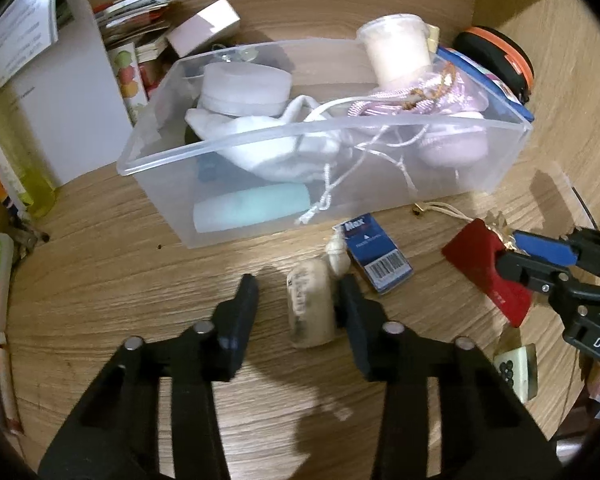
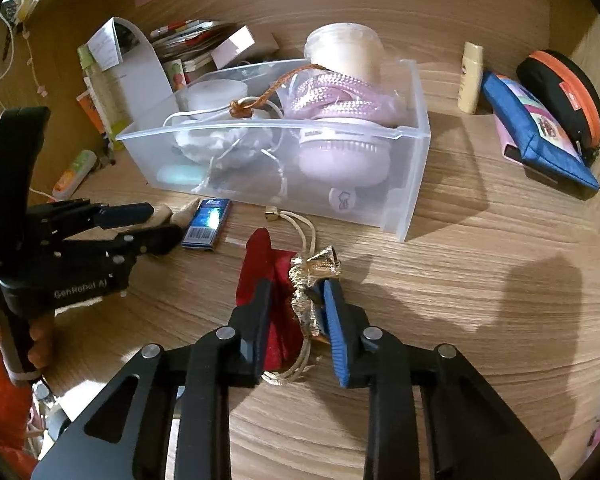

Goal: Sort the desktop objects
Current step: 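Grasp the cream block with the left tool while the right tool grasps the red pouch, then carry the cream block and red pouch over the clear bin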

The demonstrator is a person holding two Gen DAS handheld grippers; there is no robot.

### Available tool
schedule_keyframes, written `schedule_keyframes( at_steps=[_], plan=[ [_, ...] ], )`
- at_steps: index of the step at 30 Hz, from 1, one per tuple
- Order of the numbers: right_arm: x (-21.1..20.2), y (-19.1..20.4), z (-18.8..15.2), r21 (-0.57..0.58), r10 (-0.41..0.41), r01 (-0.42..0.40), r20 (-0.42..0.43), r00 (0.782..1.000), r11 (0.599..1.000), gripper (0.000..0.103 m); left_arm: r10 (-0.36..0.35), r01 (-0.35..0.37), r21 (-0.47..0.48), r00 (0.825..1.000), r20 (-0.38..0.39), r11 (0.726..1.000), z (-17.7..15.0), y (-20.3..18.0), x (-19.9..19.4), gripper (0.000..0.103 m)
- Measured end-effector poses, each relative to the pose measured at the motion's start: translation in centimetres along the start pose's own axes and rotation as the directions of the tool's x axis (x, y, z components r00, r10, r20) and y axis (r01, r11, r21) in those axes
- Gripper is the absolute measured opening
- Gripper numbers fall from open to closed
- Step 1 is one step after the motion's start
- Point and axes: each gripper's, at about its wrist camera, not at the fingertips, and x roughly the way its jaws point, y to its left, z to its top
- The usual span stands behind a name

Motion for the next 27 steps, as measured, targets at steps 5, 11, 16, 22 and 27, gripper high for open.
schedule_keyframes(
  at_steps=[5,11,16,22,27],
  plan=[
    [-0.6,0.0,-0.1,-0.002,0.002,-0.002,0.018,1.000,1.000,0.016,-0.010,0.010,-0.030,1.000,0.003,1.000,-0.1,0.9,-0.3,0.023],
    [-1.5,-0.3,-0.3,0.034,0.017,-0.018,0.043,0.999,0.999,0.015,-0.016,0.017,-0.055,1.000,0.016,0.998,-0.6,1.7,-1.1,0.020],
    [-2.6,-0.6,-0.2,0.044,0.006,-0.009,0.069,0.998,0.999,0.015,-0.027,0.029,-0.084,0.999,0.028,0.996,-1.0,2.4,-1.6,0.013],
    [-4.0,-0.6,0.2,0.046,-0.006,0.002,0.102,0.995,0.999,0.015,-0.027,0.032,-0.102,0.998,0.054,0.994,-1.4,3.0,-2.5,0.013],
    [-5.6,-0.3,0.7,0.040,-0.006,0.001,0.140,0.990,0.999,0.015,-0.027,0.036,-0.117,0.996,0.082,0.992,-1.5,3.4,-3.5,0.013]
  ],
)
